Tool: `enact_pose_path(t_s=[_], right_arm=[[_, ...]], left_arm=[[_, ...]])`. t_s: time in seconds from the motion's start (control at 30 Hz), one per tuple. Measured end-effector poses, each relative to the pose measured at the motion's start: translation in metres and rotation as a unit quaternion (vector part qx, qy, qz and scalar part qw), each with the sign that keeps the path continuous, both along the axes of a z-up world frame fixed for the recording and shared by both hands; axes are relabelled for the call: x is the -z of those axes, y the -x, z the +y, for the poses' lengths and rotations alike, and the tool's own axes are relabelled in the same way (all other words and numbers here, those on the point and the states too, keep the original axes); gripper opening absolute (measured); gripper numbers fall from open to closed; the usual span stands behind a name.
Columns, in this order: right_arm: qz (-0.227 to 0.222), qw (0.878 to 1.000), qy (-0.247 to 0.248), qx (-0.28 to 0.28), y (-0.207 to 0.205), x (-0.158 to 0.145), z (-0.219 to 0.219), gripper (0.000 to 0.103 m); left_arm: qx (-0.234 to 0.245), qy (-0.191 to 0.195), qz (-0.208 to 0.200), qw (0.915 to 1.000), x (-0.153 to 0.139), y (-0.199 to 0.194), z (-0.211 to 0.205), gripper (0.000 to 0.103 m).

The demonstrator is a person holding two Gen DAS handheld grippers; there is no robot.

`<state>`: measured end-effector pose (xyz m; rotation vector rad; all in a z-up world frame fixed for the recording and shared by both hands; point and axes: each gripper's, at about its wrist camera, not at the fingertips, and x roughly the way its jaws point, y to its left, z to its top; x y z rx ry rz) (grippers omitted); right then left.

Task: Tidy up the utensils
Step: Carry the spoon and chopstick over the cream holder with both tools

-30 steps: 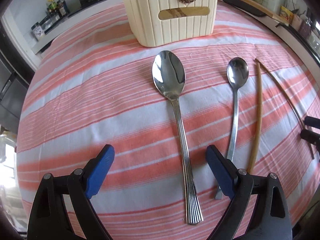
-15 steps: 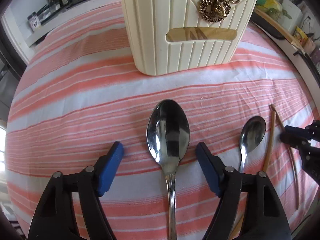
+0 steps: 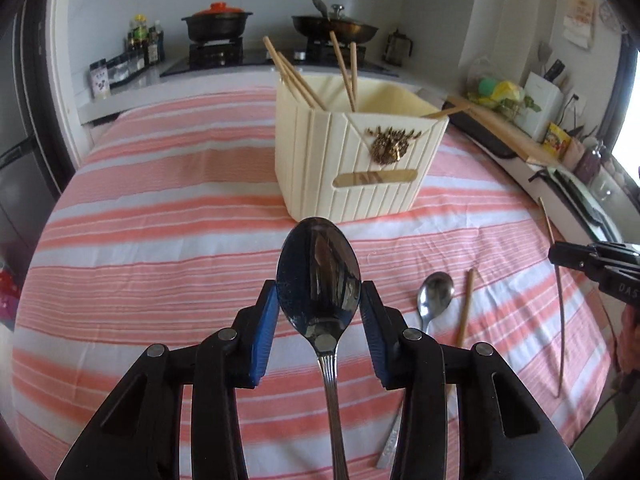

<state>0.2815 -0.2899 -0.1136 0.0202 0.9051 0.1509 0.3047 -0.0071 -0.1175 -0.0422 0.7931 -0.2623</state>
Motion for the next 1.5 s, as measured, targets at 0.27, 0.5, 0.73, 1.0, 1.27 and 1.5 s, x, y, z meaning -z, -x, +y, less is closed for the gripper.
enact_pose_path(t_s=[0.27, 0.5, 0.73, 1.0, 1.27, 1.5], right_arm=[[-0.084, 0.996, 0.006, -0.009, 0.054, -0.047, 0.012, 0.006], [-0.133, 0.991, 0.008, -0.009, 0.083, -0.076, 0.022, 0.006], [-0.175, 0.984, -0.015, -0.019, 0.081, -0.097, 0.021, 0.006], [-0.160, 0.986, -0.036, -0.043, 0.047, -0.103, 0.028, 0.006], [-0.216, 0.973, -0.051, -0.056, -0.009, -0.146, 0.037, 0.006], [-0.296, 0.951, -0.069, -0.055, -0.077, -0.185, 0.053, 0.006]], left_arm=[[-0.014, 0.032, -0.075, 0.9965, -0.047, 0.053, 0.016, 0.041], [-0.024, 0.056, -0.108, 0.9923, -0.073, 0.073, 0.026, 0.041], [-0.011, 0.065, -0.114, 0.9912, -0.093, 0.070, 0.029, 0.041], [0.012, 0.091, -0.102, 0.9905, -0.124, 0.046, 0.035, 0.041], [0.013, 0.127, -0.137, 0.9823, -0.189, 0.001, 0.051, 0.041], [-0.016, 0.105, -0.199, 0.9742, -0.232, -0.060, 0.045, 0.041]])
